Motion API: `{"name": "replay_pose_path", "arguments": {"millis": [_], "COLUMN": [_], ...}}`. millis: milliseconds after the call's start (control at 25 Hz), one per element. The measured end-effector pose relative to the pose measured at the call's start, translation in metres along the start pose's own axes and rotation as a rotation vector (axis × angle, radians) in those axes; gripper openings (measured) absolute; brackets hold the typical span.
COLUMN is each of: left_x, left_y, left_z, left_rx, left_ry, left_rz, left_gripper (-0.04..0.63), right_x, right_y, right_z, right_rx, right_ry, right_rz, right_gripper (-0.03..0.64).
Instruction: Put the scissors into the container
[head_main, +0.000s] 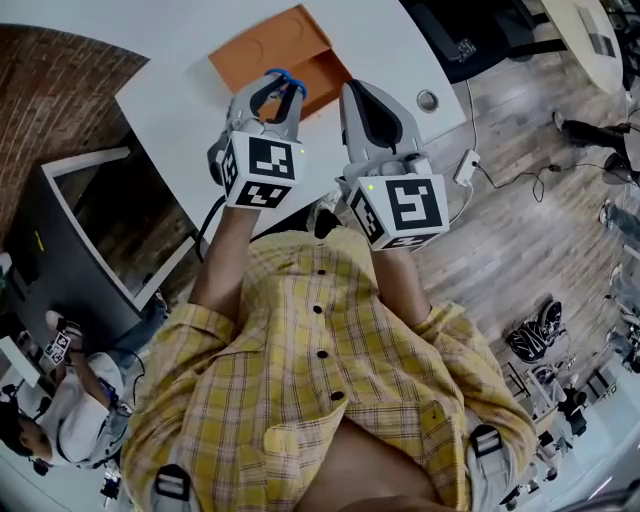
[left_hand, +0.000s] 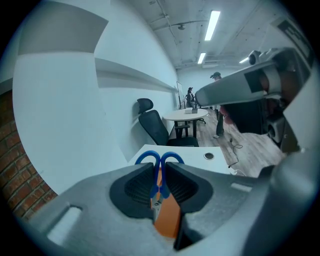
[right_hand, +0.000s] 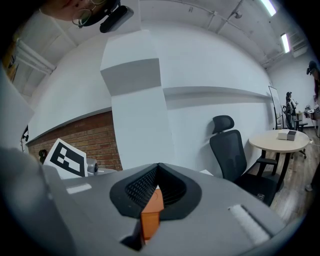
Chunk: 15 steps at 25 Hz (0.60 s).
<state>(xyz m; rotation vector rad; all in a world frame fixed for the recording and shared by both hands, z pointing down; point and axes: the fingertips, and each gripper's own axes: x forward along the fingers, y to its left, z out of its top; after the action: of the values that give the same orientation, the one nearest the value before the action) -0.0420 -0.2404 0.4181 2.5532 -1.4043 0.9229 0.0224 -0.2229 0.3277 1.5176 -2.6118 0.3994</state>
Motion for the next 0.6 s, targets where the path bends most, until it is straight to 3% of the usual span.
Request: {"name": "replay_pose_path", "arguments": {"millis": [600], "left_x": [0.049], "left_y": [-0.007], "left_z": [-0.041], "left_rx": [0.069], "left_ry": [0.145], "left_rz": [-0.081], "left_gripper": [0.081], "right_x": [0.026], "right_y": [-0.007], "right_z": [-0.012], "right_rx": [0.015], "right_ry": [0.037], "right_rz": [0.000], "right_gripper": [0.006]}}
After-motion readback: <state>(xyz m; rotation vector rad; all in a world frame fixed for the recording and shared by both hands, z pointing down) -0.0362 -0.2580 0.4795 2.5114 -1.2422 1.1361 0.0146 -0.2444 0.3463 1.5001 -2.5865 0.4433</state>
